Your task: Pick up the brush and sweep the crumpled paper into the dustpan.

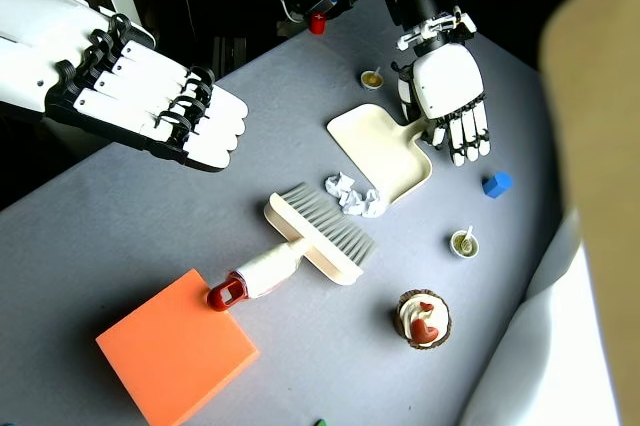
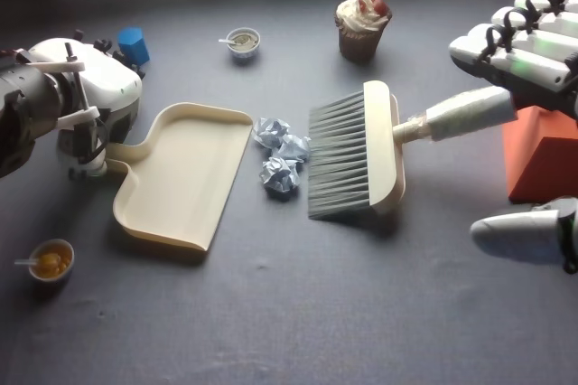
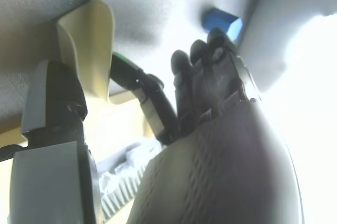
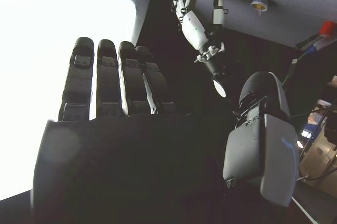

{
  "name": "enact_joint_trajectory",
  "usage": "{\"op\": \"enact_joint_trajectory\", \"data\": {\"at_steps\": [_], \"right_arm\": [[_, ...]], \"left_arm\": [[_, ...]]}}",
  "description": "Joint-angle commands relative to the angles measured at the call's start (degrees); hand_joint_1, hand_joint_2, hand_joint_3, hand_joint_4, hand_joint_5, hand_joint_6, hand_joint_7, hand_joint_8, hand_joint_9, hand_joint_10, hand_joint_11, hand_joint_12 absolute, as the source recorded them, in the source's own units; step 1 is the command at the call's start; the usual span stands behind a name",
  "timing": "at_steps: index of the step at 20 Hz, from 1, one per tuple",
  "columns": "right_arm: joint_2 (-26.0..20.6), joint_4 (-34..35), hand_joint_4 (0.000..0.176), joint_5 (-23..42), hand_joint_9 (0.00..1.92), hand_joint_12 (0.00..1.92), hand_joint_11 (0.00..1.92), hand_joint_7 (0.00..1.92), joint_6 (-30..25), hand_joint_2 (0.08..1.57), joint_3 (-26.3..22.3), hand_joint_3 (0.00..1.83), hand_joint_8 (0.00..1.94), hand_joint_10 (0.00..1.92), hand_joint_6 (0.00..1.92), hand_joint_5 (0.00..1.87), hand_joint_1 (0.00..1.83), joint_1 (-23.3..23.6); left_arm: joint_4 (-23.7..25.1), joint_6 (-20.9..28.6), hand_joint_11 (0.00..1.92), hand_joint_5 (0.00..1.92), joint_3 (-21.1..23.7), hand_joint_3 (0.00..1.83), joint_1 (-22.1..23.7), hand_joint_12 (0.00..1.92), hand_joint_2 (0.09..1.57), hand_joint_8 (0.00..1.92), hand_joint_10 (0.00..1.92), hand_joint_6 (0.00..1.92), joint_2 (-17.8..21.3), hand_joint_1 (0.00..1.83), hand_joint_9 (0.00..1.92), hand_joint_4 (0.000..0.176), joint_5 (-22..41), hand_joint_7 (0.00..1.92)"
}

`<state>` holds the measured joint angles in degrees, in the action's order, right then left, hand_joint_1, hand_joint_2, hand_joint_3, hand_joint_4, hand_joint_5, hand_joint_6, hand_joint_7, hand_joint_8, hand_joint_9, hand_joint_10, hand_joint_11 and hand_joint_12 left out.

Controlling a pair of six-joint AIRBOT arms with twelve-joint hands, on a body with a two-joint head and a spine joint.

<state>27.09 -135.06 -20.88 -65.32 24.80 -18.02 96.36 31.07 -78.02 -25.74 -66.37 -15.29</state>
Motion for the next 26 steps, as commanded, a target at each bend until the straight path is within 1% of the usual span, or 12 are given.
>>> {"op": "enact_joint_trajectory", "data": {"at_steps": [1,3,4,6,9,13,15,17,20,21,23,26], "right_arm": [[0.0,-1.4,0.0,-5.9,0.04,0.0,0.04,0.03,0.8,1.05,-0.1,0.02,0.0,0.0,0.0,0.0,0.0,0.3],[1.1,-1.2,0.0,-6.3,0.03,0.0,0.04,0.03,4.5,1.09,-0.1,0.03,0.0,0.0,0.0,0.0,0.07,-0.4],[1.8,-1.2,0.0,-7.8,0.02,0.0,0.03,0.02,7.1,1.12,-0.3,0.01,0.0,0.0,0.0,0.0,0.17,-1.1],[2.9,-1.2,0.0,-10.4,0.03,0.0,0.03,0.01,8.4,1.14,-0.5,0.01,0.0,0.0,0.0,0.0,0.39,-1.8],[4.6,-1.2,0.0,-14.3,0.01,0.0,0.03,0.0,12.3,1.13,-0.2,0.0,0.0,0.0,0.0,0.0,0.61,-2.8],[5.5,-2.2,0.0,-15.2,0.04,0.02,0.07,0.02,12.5,1.14,0.5,0.0,0.0,0.01,0.0,0.0,0.91,-4.2],[6.7,-5.6,0.0,-16.0,0.05,0.01,0.06,0.03,13.1,1.21,1.0,0.02,0.0,0.01,0.0,0.0,0.95,-6.0],[8.9,-6.2,0.0,-18.3,0.08,0.03,0.1,0.06,17.9,1.18,1.5,0.0,0.01,0.01,0.01,0.02,1.06,-7.5],[13.7,-1.2,0.0,-26.5,0.11,0.03,0.13,0.1,27.1,1.1,2.3,0.0,0.0,0.01,0.0,0.04,1.11,-8.7],[15.1,0.5,0.0,-29.0,0.1,0.03,0.13,0.1,29.2,1.07,2.3,0.0,0.0,0.0,0.0,0.03,1.13,-8.9],[18.3,0.8,0.0,-35.2,0.09,0.03,0.12,0.07,31.4,1.05,2.9,0.0,0.0,0.0,0.0,0.01,1.14,-10.7],[25.2,0.8,0.0,-46.7,0.16,0.05,0.17,0.15,32.6,1.0,5.7,0.0,0.01,0.01,0.01,0.08,1.16,-14.0]], "left_arm": [[1.4,0.6,0.15,1.05,-0.6,0.0,0.5,0.01,1.09,0.0,0.0,0.86,-0.5,1.16,0.23,0.0,-0.8,0.35],[1.7,0.7,0.15,1.05,-1.1,0.0,1.6,0.01,1.08,0.0,0.0,0.85,-0.8,1.17,0.23,0.0,-0.8,0.34],[2.2,0.7,0.14,1.05,-1.4,0.0,2.3,0.0,1.08,0.0,0.0,0.85,-0.9,1.17,0.2,0.0,-0.8,0.33],[2.8,0.7,0.17,1.06,-2.0,0.0,3.4,0.01,1.08,0.0,0.0,0.85,-1.4,1.14,0.21,0.0,-0.8,0.34],[2.7,0.8,0.16,1.03,-2.9,0.0,4.3,0.01,1.1,0.0,0.0,0.9,-2.4,1.13,0.18,0.0,-0.8,0.31],[2.8,1.1,0.16,1.0,-4.1,0.0,5.1,0.01,1.11,0.0,0.0,0.94,-3.6,1.13,0.19,0.0,-0.8,0.31],[2.9,1.2,0.17,1.02,-5.0,0.0,5.4,0.02,1.1,0.0,0.0,0.9,-4.0,1.13,0.2,0.0,-0.6,0.34],[3.2,1.2,0.16,1.04,-5.8,0.0,5.6,0.01,1.09,0.0,0.0,0.87,-4.0,1.15,0.21,0.0,-0.5,0.34],[4.2,1.2,0.19,1.07,-7.1,0.0,5.9,0.02,1.08,0.0,0.0,0.83,-4.0,1.14,0.22,0.0,0.3,0.35],[4.3,1.2,0.15,1.04,-7.3,0.0,5.9,0.01,1.09,0.0,0.0,0.88,-4.0,1.14,0.2,0.0,0.4,0.33],[4.9,1.2,0.14,1.03,-7.5,0.0,6.1,0.01,1.09,0.0,0.0,0.89,-4.0,1.14,0.19,0.0,0.4,0.31],[5.3,1.2,0.14,1.05,-7.7,0.0,6.5,0.01,1.09,0.01,0.0,0.86,-4.1,1.13,0.2,0.0,0.3,0.34]]}}
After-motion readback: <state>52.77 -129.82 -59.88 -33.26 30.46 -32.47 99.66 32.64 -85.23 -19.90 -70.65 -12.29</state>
